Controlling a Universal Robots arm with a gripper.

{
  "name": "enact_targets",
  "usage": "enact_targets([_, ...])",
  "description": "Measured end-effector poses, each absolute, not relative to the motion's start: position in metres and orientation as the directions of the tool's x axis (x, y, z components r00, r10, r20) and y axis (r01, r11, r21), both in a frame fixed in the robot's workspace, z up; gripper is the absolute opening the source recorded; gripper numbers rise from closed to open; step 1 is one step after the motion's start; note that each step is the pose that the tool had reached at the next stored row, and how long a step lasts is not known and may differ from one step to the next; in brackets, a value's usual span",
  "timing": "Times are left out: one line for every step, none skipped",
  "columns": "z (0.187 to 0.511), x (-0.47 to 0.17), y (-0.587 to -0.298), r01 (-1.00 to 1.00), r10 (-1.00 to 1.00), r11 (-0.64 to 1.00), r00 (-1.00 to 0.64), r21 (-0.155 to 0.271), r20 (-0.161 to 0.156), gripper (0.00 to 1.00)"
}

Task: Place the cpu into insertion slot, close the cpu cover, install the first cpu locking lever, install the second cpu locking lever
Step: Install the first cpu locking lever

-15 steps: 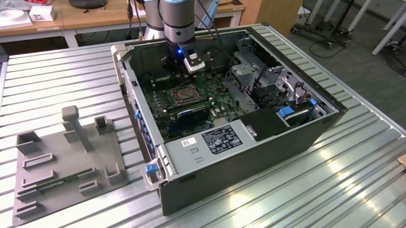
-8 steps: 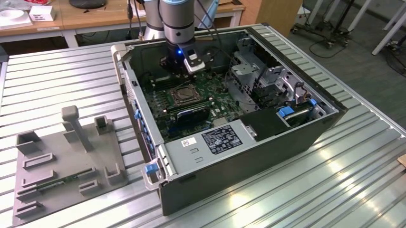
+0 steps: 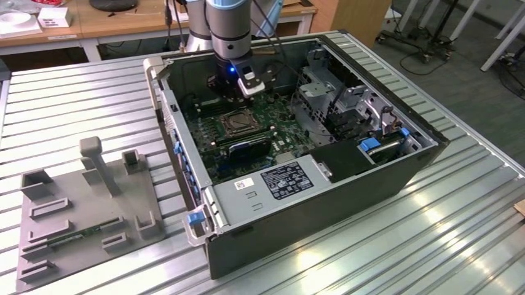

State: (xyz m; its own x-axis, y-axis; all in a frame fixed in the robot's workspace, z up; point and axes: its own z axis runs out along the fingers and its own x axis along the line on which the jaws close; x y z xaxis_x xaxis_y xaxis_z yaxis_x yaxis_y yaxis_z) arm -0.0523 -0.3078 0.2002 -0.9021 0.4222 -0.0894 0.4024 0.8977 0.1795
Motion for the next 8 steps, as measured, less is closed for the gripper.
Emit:
enact_targets([0.1996,-0.0523,-0.3078,0.402,0.422,0.898,-0.902,0.179,-0.091,0.11])
enact_targets([0.1991,-0.0523,-0.3078,0.402,0.422,0.898,-0.902,0.179,-0.092,0.11])
enact_targets([0.1986,-0.0523,-0.3078,0.402,0.422,0.898,-0.902,0.178,-0.094,0.11])
enact_targets([0.1983,-0.0523,-0.3078,0.402,0.422,0.899,-0.902,0.177,-0.095,0.11])
enact_targets([0.198,-0.0523,-0.3078,0.402,0.422,0.899,-0.902,0.175,-0.096,0.11])
enact_targets([0.1978,-0.0523,-0.3078,0.401,0.421,0.899,-0.902,0.174,-0.098,0.11])
enact_targets([0.1977,-0.0523,-0.3078,0.401,0.421,0.9,-0.902,0.172,-0.099,0.11])
enact_targets([0.1975,-0.0523,-0.3079,0.401,0.421,0.9,-0.902,0.17,-0.1,0.11])
